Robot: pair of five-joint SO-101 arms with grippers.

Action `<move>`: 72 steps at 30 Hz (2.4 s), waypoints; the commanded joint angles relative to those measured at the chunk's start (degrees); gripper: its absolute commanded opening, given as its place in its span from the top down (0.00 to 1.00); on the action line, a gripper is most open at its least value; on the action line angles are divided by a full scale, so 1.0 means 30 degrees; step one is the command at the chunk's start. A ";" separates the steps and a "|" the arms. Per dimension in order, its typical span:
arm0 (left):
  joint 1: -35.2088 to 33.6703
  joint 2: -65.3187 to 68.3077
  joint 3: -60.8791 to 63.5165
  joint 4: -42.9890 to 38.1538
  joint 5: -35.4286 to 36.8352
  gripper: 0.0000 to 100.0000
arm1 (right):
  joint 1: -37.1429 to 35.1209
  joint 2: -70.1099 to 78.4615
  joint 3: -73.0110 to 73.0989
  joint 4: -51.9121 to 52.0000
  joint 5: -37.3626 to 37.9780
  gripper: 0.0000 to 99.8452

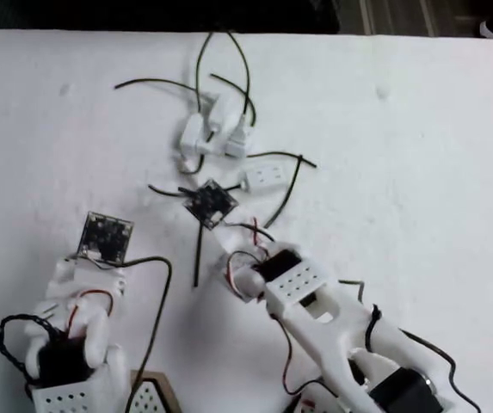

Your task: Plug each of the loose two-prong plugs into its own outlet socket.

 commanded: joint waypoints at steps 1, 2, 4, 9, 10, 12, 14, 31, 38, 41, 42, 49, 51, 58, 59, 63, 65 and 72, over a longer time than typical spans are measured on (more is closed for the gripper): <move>-0.0015 -0.0044 -0.0088 -0.0088 -0.0147 0.98 | -0.0454 0.0132 -0.0410 0.0484 0.0029 0.98; 0.0015 -0.0044 -0.0117 -0.0088 -0.0147 0.98 | -0.0659 -0.0278 -0.0469 0.0835 0.0029 0.98; 0.0015 -0.0044 -0.0234 -0.0117 -0.0147 0.98 | -0.1187 -0.1451 -0.0586 0.1802 0.0000 0.93; 0.0015 -0.0044 -0.0264 -0.0527 -0.0088 0.92 | -0.1509 -0.5963 -0.1495 0.5465 -0.2081 0.74; 0.0044 -0.0044 -0.0264 -0.0527 -0.0059 0.88 | -0.1509 -0.6842 -0.1817 0.6198 -0.2286 0.73; 0.0366 -0.0044 -0.0264 -0.0527 -0.0029 0.80 | -0.1451 -0.8571 -0.2520 0.7458 -0.2608 0.75; 0.0894 0.0015 -0.0234 -0.0498 0.0322 0.74 | -0.1421 -0.9949 -0.3429 0.8718 -0.3370 0.77; 0.8161 0.0073 -0.0850 -0.1407 0.2637 0.71 | 0.5289 -1.3465 -0.5040 1.2996 -0.6799 0.99; 1.0212 0.0073 -0.0908 -0.1436 0.2667 0.71 | 0.8630 -1.3465 -0.4777 1.1736 -0.6799 0.98; 1.0300 0.0806 -0.1934 -0.1026 0.2667 0.70 | 0.9245 -1.3465 -0.4103 1.0652 -0.6799 0.98; 1.0300 0.1538 -0.2608 -0.0850 0.2696 0.70 | 0.9245 -1.3465 -0.3780 1.0359 -0.6799 0.98; 1.2147 1.1531 -0.7971 -0.0908 0.3018 0.70 | 0.9304 -1.3465 -0.2491 0.8747 -0.6799 0.98; 1.3143 1.3846 -0.8733 -0.1114 0.3048 0.70 | 0.9363 -1.3465 -0.2491 0.8747 -0.6799 0.98; 1.3934 1.9648 -0.8996 -0.5714 0.3311 0.70 | 1.0769 -1.3465 -0.2520 0.8659 -0.6799 0.98; 1.3934 2.0527 -0.9026 -0.6359 0.3311 0.70 | 1.0769 -1.3465 -0.2549 0.8659 -0.6799 0.98; 1.3963 2.3839 -0.9055 -0.9055 0.3399 0.70 | 1.0769 -1.3465 -0.2549 0.8659 -0.6799 0.98; 1.3963 2.5392 -0.9553 -0.9700 0.3429 0.71 | 1.0769 -1.3465 -0.2520 0.8659 -0.6799 0.98; 1.3993 2.9172 -1.1927 -0.9817 0.4015 0.74 | 1.0769 -1.3465 -0.2462 0.8659 -0.6799 0.98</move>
